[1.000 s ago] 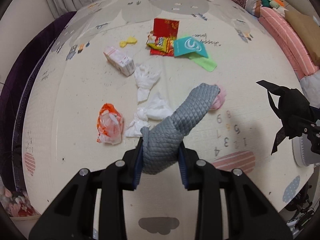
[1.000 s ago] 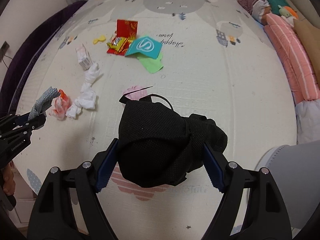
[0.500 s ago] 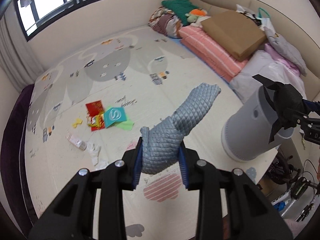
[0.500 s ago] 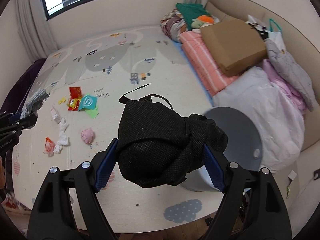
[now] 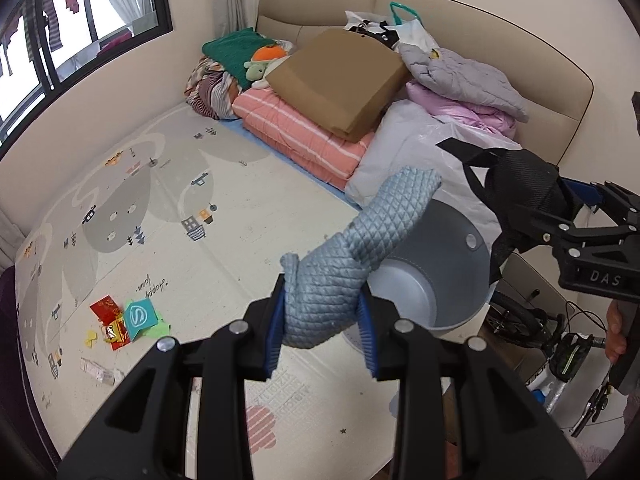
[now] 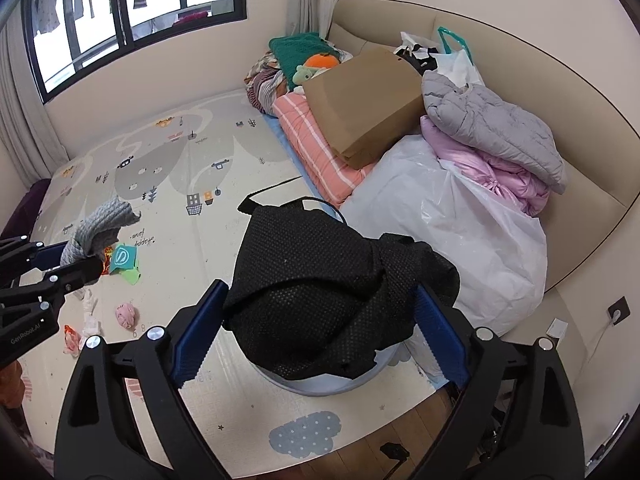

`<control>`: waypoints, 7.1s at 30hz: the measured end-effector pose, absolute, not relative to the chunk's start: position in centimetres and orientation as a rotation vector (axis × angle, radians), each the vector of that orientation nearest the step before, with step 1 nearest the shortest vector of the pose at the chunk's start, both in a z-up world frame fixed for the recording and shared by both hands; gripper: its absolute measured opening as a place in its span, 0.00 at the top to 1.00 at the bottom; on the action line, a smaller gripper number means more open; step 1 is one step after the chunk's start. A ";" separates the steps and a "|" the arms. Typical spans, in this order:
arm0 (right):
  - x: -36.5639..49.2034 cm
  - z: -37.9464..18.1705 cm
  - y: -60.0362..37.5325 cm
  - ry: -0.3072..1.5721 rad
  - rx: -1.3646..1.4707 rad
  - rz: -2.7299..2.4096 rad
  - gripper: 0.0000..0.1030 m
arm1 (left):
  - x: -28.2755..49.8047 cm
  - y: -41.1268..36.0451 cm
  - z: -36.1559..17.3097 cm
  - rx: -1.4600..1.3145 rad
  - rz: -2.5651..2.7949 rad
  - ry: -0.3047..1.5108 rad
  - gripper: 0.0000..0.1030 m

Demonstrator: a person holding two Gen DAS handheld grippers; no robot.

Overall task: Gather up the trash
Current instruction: 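Carry to the grey bin, right tool drops black item while left tool drops grey sock, then grasp the pink cloth ball with the right tool while the left tool grasps a white tissue, then carry to the grey bin, right tool drops pink ball while left tool drops tissue, then grasp the orange plastic bag with the left tool while the right tool grasps a white tissue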

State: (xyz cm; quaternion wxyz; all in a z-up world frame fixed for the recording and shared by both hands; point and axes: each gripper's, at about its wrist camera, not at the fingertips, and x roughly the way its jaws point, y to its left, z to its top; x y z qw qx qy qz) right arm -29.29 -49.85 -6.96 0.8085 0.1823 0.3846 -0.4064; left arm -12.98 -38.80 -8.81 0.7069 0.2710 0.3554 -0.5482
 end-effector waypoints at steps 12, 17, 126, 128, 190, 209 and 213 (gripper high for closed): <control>-31.8 -7.5 -54.0 0.782 0.477 -0.806 0.12 | -16.3 -43.4 -10.1 0.656 -1.236 0.806 0.66; -33.0 -7.2 -54.7 0.768 0.489 -0.829 0.12 | -17.6 -44.8 -10.6 0.679 -1.260 0.804 0.66; 14.8 -39.4 -24.8 1.218 0.215 -0.208 0.45 | 20.1 -7.4 -38.0 0.366 -0.505 1.197 0.77; 14.5 -37.1 -24.6 1.205 0.209 -0.207 0.45 | 19.5 -7.1 -35.8 0.368 -0.509 1.185 0.77; -32.0 -4.6 -53.1 0.740 0.303 -0.728 0.18 | -18.0 -39.6 -7.1 0.563 -1.092 0.786 0.75; -38.7 -5.2 -55.6 0.751 0.376 -0.900 0.18 | -21.6 -45.9 -7.5 0.623 -1.241 0.759 0.21; -37.5 -5.3 -55.0 0.758 0.363 -0.866 0.18 | -20.4 -44.6 -7.6 0.607 -1.203 0.774 0.21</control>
